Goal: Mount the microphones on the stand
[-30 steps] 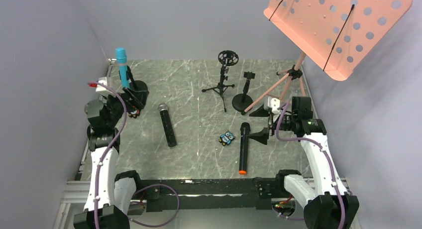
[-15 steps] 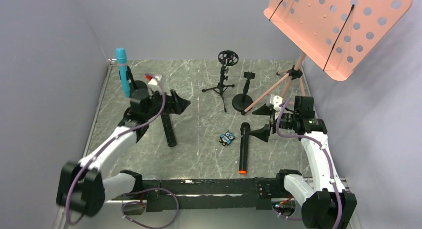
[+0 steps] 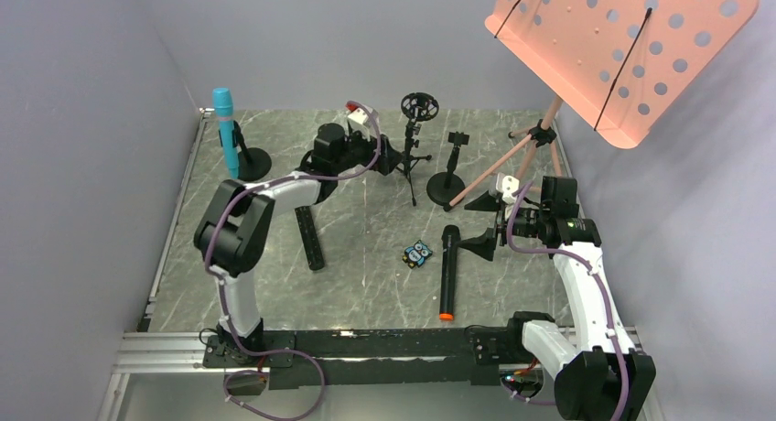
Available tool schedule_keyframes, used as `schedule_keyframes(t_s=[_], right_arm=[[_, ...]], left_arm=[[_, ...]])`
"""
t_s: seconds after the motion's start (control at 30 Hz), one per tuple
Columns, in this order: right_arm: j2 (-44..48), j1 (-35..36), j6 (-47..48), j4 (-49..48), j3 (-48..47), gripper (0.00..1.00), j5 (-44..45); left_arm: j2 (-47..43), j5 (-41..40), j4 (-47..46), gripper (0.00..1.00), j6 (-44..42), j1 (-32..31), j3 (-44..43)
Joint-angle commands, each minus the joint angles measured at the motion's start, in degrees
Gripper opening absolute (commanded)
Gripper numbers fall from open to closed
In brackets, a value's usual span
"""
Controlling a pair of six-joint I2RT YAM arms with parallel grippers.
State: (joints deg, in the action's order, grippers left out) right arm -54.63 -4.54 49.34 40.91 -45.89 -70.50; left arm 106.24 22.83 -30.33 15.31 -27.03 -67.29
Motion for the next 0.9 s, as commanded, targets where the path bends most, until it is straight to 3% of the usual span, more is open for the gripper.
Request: schedule_keyframes(t_s=[0.0,0.27,0.47,0.87], right_arm=[[0.8,-0.2,1.8,-0.5,-0.3,1.00,-0.7],[0.1,-0.1,3.3,0.9,-0.8,1.00,-0.8],[-0.3,-0.1,4.4,1.9,-1.0,1.00,-0.7],[-0.1,-0.1,4.9,2.1,-1.1,1.00,0.0]], left_arm=[[5.6,4.7,-11.4,0.92,-2.4,0.0,-6.0],[11.2,11.6,-19.3,0.83,-2.8,0.0,-8.9],[12.0,10.9,-25.5,0.77,-0.8,-0.1,-7.6],[13.4,4.8,-20.3,0.64,-6.3,-3.0,-12.0]])
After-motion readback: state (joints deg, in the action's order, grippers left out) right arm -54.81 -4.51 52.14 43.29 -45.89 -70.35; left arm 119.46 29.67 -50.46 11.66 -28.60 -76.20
